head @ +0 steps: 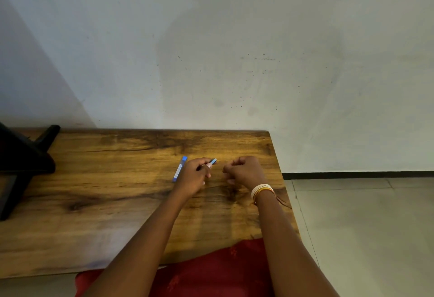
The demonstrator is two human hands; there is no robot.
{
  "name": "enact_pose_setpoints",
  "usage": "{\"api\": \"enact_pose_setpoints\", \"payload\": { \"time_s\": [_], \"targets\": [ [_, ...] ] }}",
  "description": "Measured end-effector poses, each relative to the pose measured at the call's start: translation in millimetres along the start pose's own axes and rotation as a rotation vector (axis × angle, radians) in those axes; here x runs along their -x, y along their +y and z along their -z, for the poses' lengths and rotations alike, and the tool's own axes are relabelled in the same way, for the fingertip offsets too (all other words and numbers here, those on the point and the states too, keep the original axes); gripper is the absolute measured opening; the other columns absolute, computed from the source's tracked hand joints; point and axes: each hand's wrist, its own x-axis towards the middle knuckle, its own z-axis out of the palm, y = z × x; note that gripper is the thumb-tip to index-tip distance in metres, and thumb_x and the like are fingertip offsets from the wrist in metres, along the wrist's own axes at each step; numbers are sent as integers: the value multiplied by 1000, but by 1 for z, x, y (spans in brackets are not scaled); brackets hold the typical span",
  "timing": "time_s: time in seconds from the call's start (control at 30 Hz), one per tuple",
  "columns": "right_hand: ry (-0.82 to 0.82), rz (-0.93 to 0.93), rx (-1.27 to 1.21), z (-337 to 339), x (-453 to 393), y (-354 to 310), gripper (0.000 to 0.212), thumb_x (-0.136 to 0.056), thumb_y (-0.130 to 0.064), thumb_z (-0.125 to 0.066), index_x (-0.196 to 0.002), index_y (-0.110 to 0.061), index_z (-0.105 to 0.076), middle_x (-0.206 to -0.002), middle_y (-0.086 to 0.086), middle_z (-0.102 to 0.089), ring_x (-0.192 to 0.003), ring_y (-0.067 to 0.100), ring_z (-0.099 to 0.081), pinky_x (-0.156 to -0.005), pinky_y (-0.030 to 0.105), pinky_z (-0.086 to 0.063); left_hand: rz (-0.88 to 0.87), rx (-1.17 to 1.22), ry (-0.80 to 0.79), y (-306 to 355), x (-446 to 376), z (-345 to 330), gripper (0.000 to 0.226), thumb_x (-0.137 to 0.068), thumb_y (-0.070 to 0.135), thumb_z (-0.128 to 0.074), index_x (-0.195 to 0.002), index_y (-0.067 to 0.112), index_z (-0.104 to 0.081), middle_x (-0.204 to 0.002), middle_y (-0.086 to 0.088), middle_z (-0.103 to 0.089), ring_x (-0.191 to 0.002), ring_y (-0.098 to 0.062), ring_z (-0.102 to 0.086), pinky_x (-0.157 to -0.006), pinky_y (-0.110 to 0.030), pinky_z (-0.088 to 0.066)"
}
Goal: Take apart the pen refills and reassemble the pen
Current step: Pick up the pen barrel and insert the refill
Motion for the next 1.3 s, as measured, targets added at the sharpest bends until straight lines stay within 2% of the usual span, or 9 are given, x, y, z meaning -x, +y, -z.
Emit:
{"api": "enact_pose_setpoints", "payload": {
  "time_s": [0.13,0.33,0.57,0.67,0.87,0.93,1.07,1.17,1.3],
  "targets": [
    [-99,142,-254,-2,2,-7,20,-85,0,-67,-101,11,-67,-81,14,-69,-65,17,-66,-62,24,-59,-26,19,13,-1,-1,2,25,-94,13,-51,-114,16,-65,-69,-1,-59,-61,-10,-49,-57,-23,-44],
    [-132,272,-218,-6,0,-9,18,-89,3,-60,-105,8,-67,-79,8,-67,-67,14,-64,-69,24,-59,-48,-2,14,-6,-2,6,25,-93,14,-51,-113,20,-65,-72,-2,-62,-67,-12,-53,-60,-24,-46],
    [-142,350,-144,-11,-3,-9,18,-90,4,-57,-103,3,-70,-85,11,-68,-69,12,-63,-66,19,-59,-62,-28,22,-7,-3,9,23,-93,17,-53,-113,22,-65,-71,0,-62,-64,-13,-52,-59,-27,-44],
    [-137,380,-120,-13,-5,-8,19,-90,5,-57,-102,1,-71,-84,8,-68,-70,10,-63,-64,16,-57,-74,-37,18,-7,-2,11,25,-91,15,-55,-113,19,-66,-73,-1,-63,-71,-14,-56,-63,-27,-44],
    [-115,360,-245,-21,-6,-7,19,-87,3,-62,-103,2,-72,-92,12,-72,-74,11,-68,-65,19,-58,-61,-12,45,-5,0,12,25,-88,8,-59,-111,13,-68,-79,-2,-66,-75,-16,-62,-60,-28,-48],
    [-86,316,-346,-24,-6,-7,16,-85,3,-66,-100,3,-71,-86,14,-72,-65,9,-69,-62,20,-58,-52,30,69,-3,1,11,23,-87,7,-61,-110,8,-67,-82,-8,-68,-71,-17,-63,-54,-27,-48],
    [-115,247,-456,-26,-6,-7,10,-83,-1,-70,-92,2,-71,-78,12,-72,-64,11,-72,-61,22,-59,-24,91,130,0,2,12,17,-84,8,-65,-100,8,-59,-74,-6,-69,-45,-6,-55,-42,-18,-44],
    [-128,242,-461,-29,-6,-10,4,-85,-3,-68,-87,-6,-71,-80,13,-71,-70,16,-71,-63,24,-60,-9,129,165,1,3,12,24,-82,10,-69,-96,9,-50,-76,-5,-69,-40,0,-56,-39,-13,-41],
    [-241,209,-516,-36,-2,-11,7,-89,-7,-64,-85,-5,-68,-80,12,-68,-74,19,-66,-66,26,-59,22,116,190,2,2,13,34,-79,17,-72,-102,13,-47,-79,-4,-71,-41,-6,-56,-40,-13,-43]
  ]
}}
